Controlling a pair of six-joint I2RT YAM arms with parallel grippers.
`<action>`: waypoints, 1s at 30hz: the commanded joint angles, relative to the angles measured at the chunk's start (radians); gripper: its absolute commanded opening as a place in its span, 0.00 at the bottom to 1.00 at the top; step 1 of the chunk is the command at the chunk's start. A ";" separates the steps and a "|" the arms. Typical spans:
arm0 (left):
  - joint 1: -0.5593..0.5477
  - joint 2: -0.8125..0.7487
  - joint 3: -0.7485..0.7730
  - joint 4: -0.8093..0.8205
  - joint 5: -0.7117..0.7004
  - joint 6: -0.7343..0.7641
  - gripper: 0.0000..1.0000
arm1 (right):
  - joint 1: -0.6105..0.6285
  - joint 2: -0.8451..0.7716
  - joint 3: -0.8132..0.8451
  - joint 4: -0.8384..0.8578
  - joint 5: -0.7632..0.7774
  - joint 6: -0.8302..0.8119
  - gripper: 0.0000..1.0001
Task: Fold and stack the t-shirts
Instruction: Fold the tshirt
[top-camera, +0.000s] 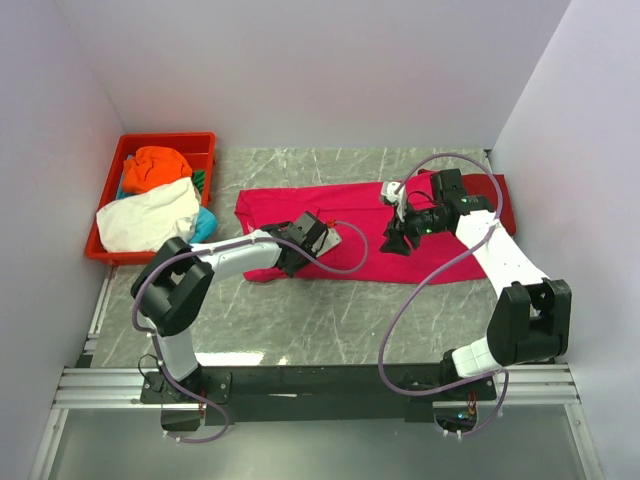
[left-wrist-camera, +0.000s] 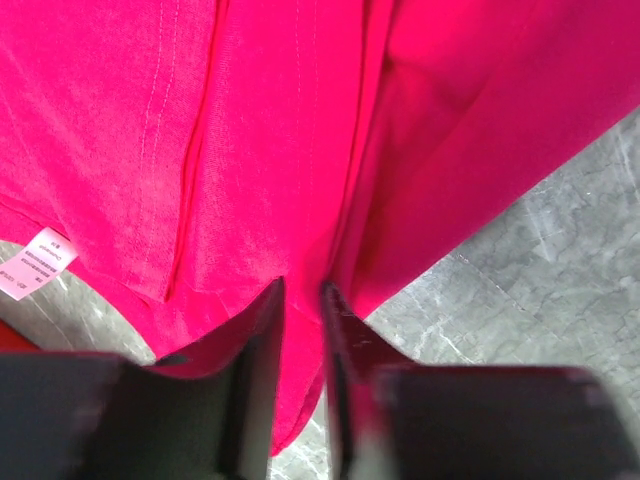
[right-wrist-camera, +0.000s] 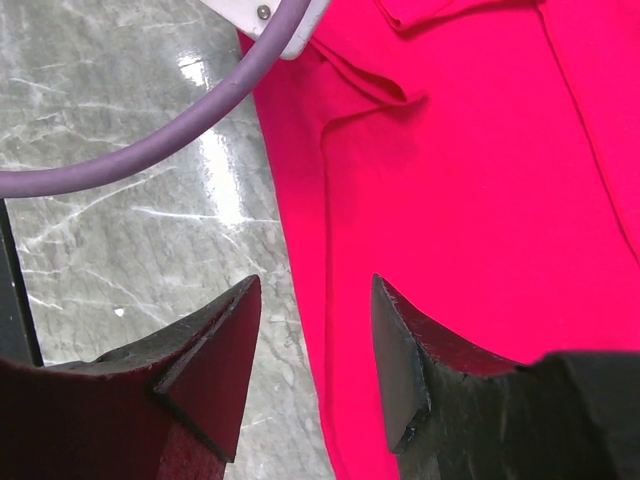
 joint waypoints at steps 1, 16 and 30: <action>-0.003 -0.008 0.026 -0.003 0.021 0.006 0.24 | -0.013 -0.010 0.019 -0.010 -0.032 -0.002 0.55; -0.005 -0.122 0.020 -0.010 0.043 -0.013 0.01 | -0.033 -0.067 -0.010 -0.021 0.055 -0.040 0.54; -0.052 -0.530 -0.221 -0.086 0.296 -0.016 0.01 | -0.318 -0.191 -0.135 -0.172 0.270 -0.319 0.54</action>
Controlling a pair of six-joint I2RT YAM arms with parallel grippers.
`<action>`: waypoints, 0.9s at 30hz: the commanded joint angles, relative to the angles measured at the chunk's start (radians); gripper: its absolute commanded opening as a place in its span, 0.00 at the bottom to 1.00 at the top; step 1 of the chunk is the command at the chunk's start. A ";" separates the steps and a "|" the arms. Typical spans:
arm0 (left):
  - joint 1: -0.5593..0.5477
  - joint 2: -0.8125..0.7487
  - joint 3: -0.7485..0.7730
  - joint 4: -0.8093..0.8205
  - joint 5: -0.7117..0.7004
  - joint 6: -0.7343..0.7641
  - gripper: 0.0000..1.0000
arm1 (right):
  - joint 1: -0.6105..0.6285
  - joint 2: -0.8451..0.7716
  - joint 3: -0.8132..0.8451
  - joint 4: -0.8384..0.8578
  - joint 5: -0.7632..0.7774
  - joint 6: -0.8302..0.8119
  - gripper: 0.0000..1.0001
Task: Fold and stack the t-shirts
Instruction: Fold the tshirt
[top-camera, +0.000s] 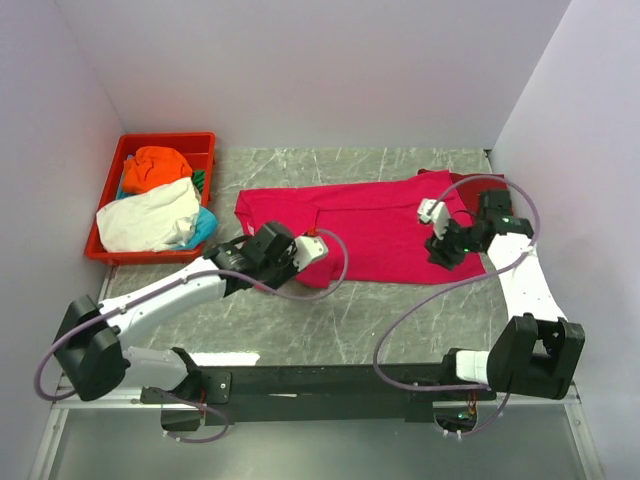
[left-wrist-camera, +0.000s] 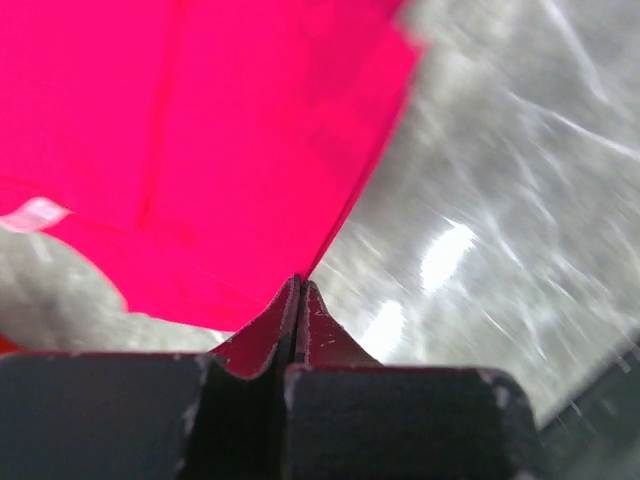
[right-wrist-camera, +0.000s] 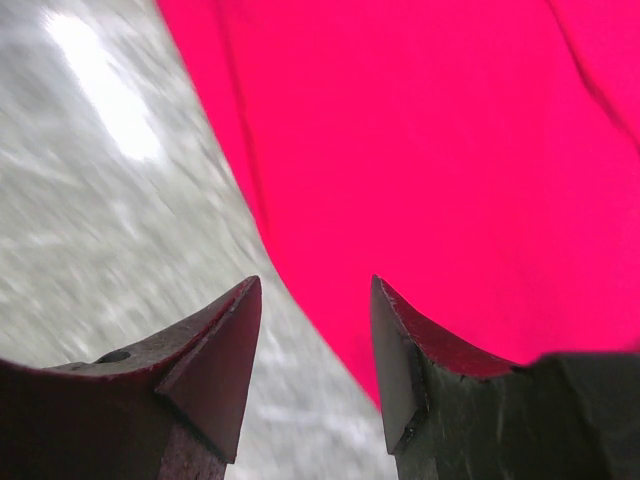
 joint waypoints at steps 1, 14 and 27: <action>-0.024 -0.065 -0.029 -0.041 0.117 -0.016 0.01 | -0.099 0.005 -0.003 -0.071 0.078 -0.136 0.54; -0.060 -0.142 -0.021 -0.102 0.244 -0.048 0.01 | -0.339 0.120 -0.054 -0.077 0.315 -0.549 0.54; -0.071 -0.154 0.005 -0.140 0.479 -0.080 0.01 | -0.440 0.232 0.039 -0.118 0.328 -0.661 0.53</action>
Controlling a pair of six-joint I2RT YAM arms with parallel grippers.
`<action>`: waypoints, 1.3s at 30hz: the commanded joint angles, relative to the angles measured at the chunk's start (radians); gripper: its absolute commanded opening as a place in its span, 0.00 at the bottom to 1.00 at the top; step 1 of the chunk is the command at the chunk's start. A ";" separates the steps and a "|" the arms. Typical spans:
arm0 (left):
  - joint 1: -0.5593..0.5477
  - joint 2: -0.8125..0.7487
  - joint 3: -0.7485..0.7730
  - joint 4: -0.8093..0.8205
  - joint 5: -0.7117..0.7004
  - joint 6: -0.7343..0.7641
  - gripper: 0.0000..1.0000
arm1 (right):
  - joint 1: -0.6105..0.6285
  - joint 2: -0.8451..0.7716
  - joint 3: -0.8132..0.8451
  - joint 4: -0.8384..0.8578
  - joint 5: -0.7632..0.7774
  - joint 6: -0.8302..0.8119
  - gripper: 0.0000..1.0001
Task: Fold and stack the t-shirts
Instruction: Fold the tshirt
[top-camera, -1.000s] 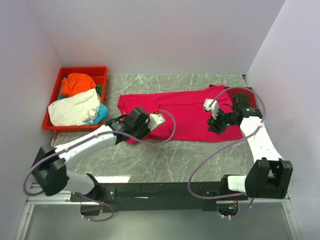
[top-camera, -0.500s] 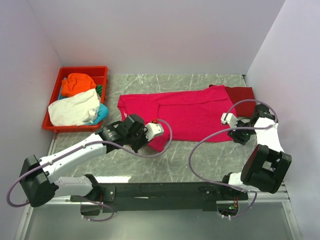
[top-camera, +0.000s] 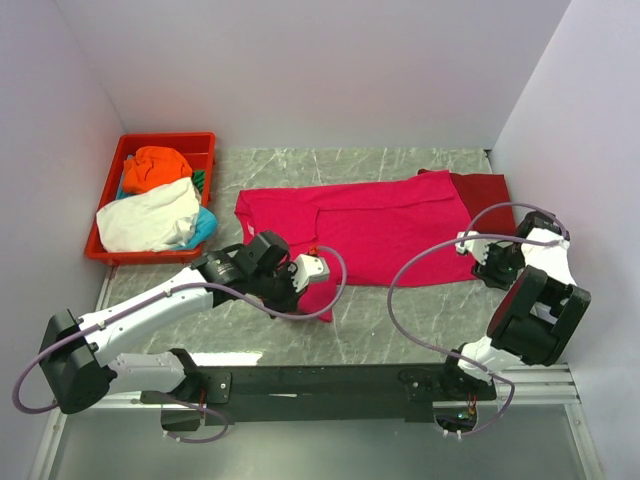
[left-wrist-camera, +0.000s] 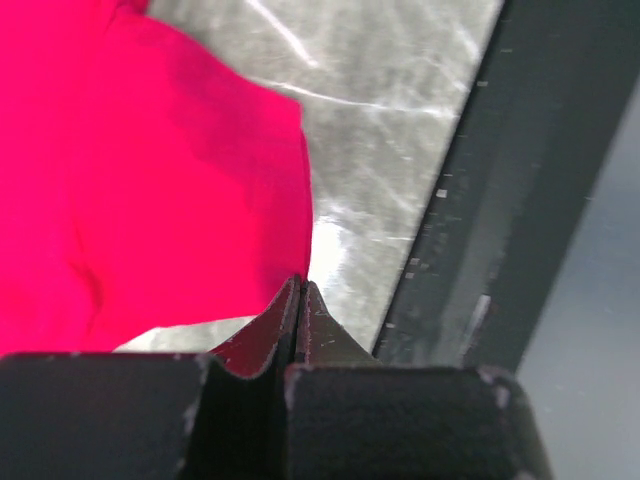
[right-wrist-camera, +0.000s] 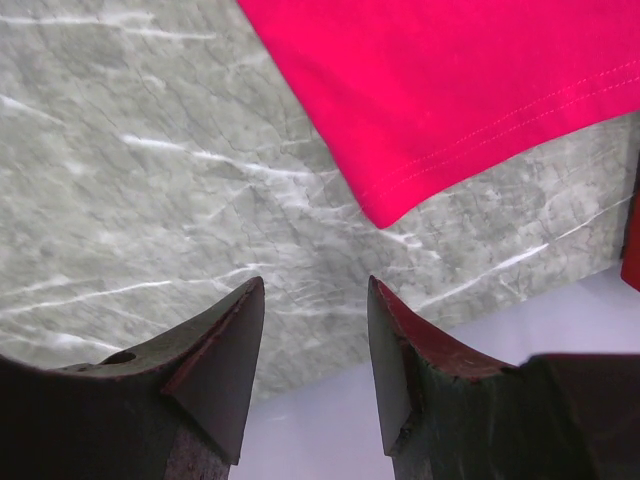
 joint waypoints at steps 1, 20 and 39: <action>-0.008 -0.025 0.044 -0.008 0.116 -0.013 0.01 | -0.019 0.017 0.041 -0.026 0.005 -0.060 0.53; -0.008 -0.039 0.044 -0.076 0.127 -0.033 0.01 | -0.020 0.055 -0.024 0.099 0.094 -0.192 0.52; -0.008 0.006 0.058 -0.064 0.111 -0.036 0.01 | 0.096 0.221 0.018 0.180 0.114 -0.123 0.41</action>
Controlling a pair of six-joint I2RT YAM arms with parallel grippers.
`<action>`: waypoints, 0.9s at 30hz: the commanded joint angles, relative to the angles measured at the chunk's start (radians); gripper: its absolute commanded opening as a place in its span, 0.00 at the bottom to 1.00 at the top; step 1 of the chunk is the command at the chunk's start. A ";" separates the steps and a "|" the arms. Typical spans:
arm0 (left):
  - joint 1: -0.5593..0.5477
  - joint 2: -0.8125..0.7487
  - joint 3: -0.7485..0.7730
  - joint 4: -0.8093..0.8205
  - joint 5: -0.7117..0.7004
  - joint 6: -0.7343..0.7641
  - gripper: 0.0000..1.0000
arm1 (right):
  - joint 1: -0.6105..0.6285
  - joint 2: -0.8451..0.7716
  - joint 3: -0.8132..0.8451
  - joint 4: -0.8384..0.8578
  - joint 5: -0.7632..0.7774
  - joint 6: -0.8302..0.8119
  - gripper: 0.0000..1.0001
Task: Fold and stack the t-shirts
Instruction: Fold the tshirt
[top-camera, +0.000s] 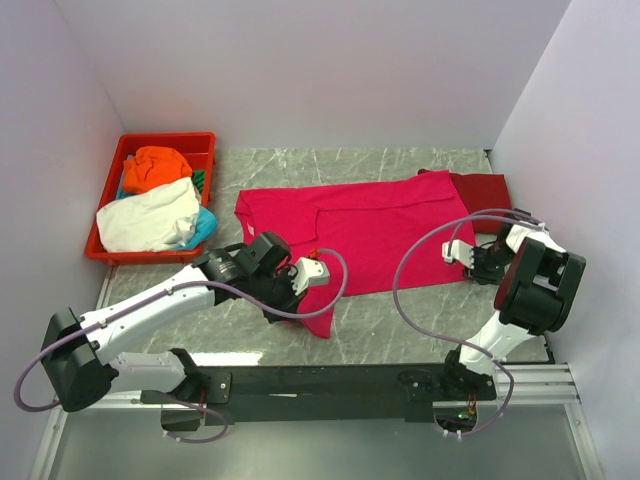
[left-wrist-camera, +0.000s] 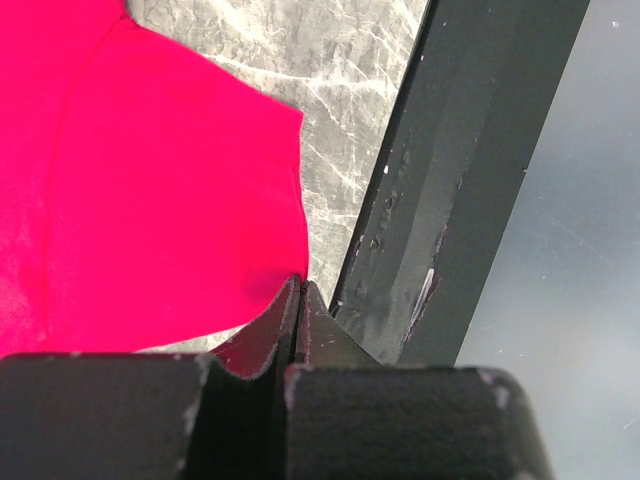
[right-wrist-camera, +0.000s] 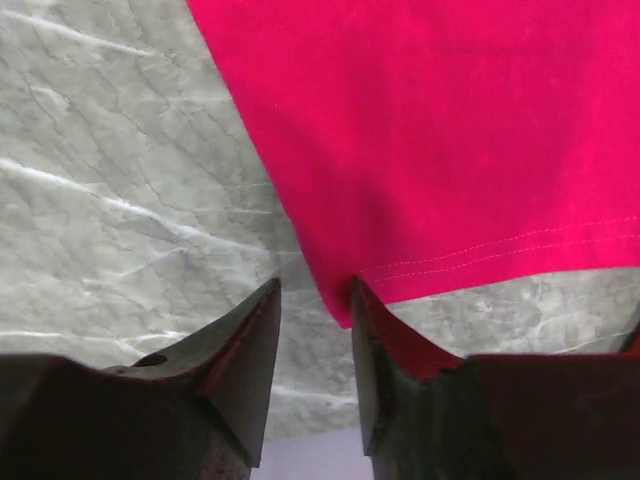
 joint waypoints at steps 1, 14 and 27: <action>-0.004 -0.011 0.035 0.017 0.011 0.000 0.01 | 0.019 0.021 0.023 0.039 0.039 0.030 0.40; -0.003 -0.041 0.056 0.025 -0.041 0.026 0.01 | 0.012 -0.010 0.055 0.006 -0.015 0.077 0.00; 0.046 -0.071 0.124 0.072 -0.147 0.066 0.00 | 0.008 -0.083 0.139 -0.063 -0.124 0.134 0.00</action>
